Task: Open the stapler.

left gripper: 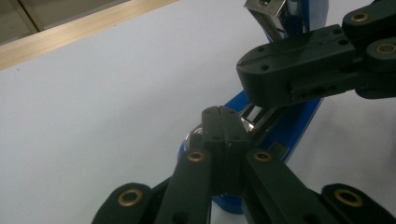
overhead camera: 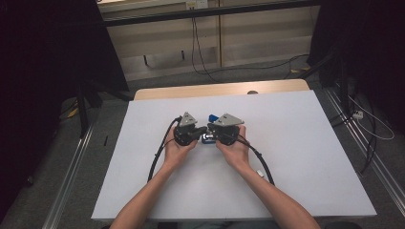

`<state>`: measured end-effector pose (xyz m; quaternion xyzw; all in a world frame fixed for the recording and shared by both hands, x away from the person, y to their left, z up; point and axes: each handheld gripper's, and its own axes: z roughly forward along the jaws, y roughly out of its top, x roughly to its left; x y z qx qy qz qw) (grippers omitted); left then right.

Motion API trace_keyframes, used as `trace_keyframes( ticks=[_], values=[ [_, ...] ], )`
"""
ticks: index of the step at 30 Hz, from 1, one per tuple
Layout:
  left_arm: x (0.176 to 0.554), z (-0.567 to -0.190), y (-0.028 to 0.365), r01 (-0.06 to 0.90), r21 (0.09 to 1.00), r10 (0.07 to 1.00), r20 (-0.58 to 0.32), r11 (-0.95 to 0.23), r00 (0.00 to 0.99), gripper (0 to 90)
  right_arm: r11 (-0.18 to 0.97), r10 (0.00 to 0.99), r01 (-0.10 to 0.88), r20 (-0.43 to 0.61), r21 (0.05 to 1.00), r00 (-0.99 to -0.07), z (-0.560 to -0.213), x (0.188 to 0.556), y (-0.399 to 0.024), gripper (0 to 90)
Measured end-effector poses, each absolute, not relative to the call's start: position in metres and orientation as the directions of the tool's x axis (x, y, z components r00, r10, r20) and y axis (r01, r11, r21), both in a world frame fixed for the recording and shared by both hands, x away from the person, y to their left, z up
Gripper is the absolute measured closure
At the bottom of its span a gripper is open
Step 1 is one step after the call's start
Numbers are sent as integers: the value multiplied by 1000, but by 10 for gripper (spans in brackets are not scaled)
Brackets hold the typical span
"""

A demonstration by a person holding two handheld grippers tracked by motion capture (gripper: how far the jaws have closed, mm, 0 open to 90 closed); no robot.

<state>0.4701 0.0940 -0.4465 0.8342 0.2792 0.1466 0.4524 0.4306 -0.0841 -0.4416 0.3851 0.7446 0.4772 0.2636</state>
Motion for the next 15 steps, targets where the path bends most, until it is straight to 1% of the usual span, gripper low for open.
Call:
trace_keyframes(
  ticks=[15],
  values=[
    [469,-447,95,338,840,601,-19,-423,799,900,243,827,318,-24,917,-561,-438,431,-89,900]
  ],
)
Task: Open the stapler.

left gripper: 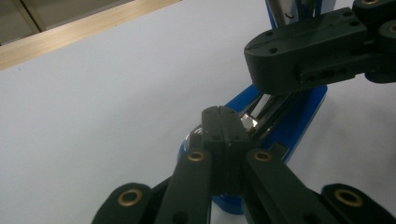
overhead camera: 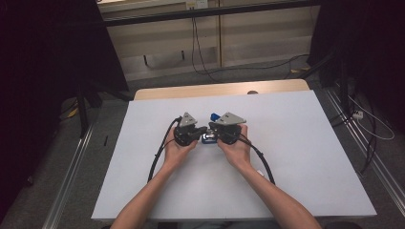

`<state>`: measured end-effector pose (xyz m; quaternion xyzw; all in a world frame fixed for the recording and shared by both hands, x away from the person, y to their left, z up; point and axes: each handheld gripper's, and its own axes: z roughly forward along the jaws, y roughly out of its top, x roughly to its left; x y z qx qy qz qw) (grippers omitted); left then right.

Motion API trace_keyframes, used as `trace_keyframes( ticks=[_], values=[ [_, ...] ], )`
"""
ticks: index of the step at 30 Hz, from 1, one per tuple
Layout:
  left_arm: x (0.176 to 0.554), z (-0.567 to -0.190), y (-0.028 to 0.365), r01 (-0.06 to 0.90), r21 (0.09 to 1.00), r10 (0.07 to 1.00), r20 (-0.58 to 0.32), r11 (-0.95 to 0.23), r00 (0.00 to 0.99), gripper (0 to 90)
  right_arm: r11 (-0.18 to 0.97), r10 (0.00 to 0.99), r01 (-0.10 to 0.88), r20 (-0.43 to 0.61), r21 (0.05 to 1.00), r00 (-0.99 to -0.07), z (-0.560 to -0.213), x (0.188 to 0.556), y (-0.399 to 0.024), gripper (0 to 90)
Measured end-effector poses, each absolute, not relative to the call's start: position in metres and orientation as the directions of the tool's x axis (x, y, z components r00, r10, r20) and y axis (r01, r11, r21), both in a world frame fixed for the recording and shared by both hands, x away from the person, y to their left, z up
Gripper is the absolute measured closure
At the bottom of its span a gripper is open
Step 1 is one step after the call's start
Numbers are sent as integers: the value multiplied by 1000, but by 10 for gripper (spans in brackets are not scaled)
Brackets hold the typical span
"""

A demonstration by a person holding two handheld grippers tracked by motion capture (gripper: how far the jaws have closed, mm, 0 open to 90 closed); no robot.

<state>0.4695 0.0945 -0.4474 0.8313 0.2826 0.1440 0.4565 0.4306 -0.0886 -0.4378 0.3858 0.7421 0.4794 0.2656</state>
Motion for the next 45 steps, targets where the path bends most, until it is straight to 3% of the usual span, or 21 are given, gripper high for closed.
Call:
trace_keyframes(
  ticks=[45],
  values=[
    [469,-450,97,325,856,598,-24,-401,801,900,212,868,295,-41,932,-495,-431,426,-101,900]
  ],
)
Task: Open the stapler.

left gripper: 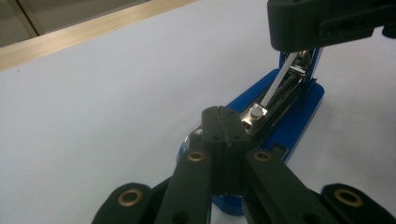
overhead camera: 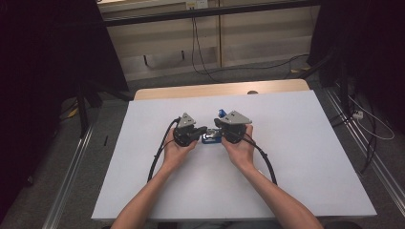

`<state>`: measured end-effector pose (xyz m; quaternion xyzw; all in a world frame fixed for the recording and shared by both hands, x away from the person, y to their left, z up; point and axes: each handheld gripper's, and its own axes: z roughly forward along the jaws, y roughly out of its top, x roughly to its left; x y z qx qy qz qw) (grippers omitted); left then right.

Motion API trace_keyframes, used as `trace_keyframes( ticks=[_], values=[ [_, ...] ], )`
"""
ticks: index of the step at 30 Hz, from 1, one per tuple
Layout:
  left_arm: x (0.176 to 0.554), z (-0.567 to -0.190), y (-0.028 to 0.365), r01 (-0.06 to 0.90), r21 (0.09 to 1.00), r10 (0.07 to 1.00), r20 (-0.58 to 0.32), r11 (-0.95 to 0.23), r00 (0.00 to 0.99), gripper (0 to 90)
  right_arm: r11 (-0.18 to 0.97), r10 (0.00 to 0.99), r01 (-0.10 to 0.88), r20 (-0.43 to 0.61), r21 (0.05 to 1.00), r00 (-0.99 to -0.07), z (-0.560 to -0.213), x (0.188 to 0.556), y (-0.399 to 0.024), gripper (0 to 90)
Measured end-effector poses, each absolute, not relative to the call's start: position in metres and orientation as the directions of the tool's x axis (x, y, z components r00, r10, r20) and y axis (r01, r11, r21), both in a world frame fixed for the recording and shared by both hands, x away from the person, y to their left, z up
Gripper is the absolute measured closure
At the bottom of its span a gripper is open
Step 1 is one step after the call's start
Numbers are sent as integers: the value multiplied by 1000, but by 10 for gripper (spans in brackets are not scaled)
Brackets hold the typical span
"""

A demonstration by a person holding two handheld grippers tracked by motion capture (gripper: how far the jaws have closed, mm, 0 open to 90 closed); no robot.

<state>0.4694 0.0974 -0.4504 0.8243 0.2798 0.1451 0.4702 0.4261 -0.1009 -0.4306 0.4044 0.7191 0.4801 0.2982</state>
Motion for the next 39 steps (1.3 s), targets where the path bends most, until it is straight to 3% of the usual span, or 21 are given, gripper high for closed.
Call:
trace_keyframes(
  ticks=[39],
  values=[
    [469,-451,97,329,857,597,-32,-396,801,900,188,888,309,-27,932,-459,-422,424,-123,900]
  ],
)
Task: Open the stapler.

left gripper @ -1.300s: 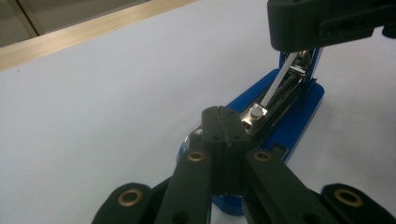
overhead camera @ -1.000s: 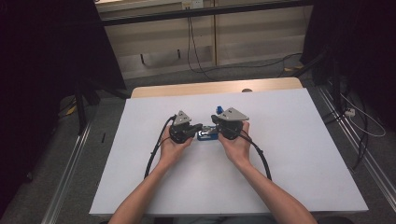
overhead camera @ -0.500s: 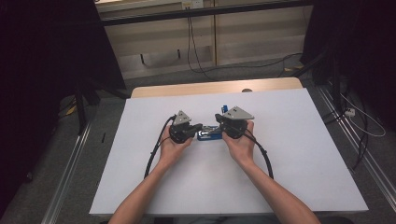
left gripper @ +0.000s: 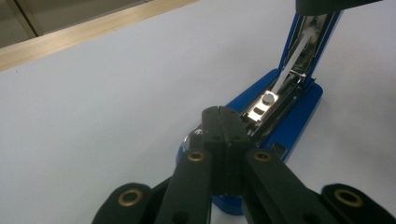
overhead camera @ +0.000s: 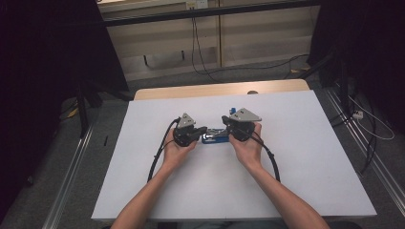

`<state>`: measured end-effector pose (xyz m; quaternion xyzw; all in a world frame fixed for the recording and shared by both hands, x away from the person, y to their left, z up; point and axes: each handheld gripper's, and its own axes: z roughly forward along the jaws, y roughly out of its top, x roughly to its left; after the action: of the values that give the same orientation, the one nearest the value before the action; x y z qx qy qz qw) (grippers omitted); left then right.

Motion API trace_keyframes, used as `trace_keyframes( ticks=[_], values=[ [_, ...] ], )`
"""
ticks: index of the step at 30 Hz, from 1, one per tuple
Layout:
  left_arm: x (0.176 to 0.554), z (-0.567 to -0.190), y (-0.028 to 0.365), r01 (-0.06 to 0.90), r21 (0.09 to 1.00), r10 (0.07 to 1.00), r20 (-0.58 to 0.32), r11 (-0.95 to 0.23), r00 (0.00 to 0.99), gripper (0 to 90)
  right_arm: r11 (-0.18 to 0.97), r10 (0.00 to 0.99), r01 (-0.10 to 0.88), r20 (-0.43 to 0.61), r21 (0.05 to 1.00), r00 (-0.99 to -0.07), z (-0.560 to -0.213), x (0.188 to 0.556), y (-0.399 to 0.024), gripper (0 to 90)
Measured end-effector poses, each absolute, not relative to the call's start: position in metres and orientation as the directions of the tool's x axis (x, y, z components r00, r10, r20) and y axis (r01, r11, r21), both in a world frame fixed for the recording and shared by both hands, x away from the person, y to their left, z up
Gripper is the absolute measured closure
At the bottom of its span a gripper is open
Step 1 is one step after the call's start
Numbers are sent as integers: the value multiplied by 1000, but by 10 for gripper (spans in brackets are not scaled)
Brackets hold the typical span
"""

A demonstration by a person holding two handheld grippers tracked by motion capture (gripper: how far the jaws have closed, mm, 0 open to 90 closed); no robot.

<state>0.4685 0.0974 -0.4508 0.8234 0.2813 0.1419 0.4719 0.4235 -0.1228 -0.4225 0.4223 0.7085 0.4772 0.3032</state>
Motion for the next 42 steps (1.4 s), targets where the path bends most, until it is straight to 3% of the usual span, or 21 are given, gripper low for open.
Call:
trace_keyframes(
  ticks=[12,42],
  values=[
    [469,-451,97,329,857,596,-31,-398,802,900,179,913,324,-34,929,-408,-420,422,-143,900],
    [468,-451,97,327,857,597,-29,-398,801,900,145,922,332,-5,932,-387,-418,418,-166,900]
  ],
)
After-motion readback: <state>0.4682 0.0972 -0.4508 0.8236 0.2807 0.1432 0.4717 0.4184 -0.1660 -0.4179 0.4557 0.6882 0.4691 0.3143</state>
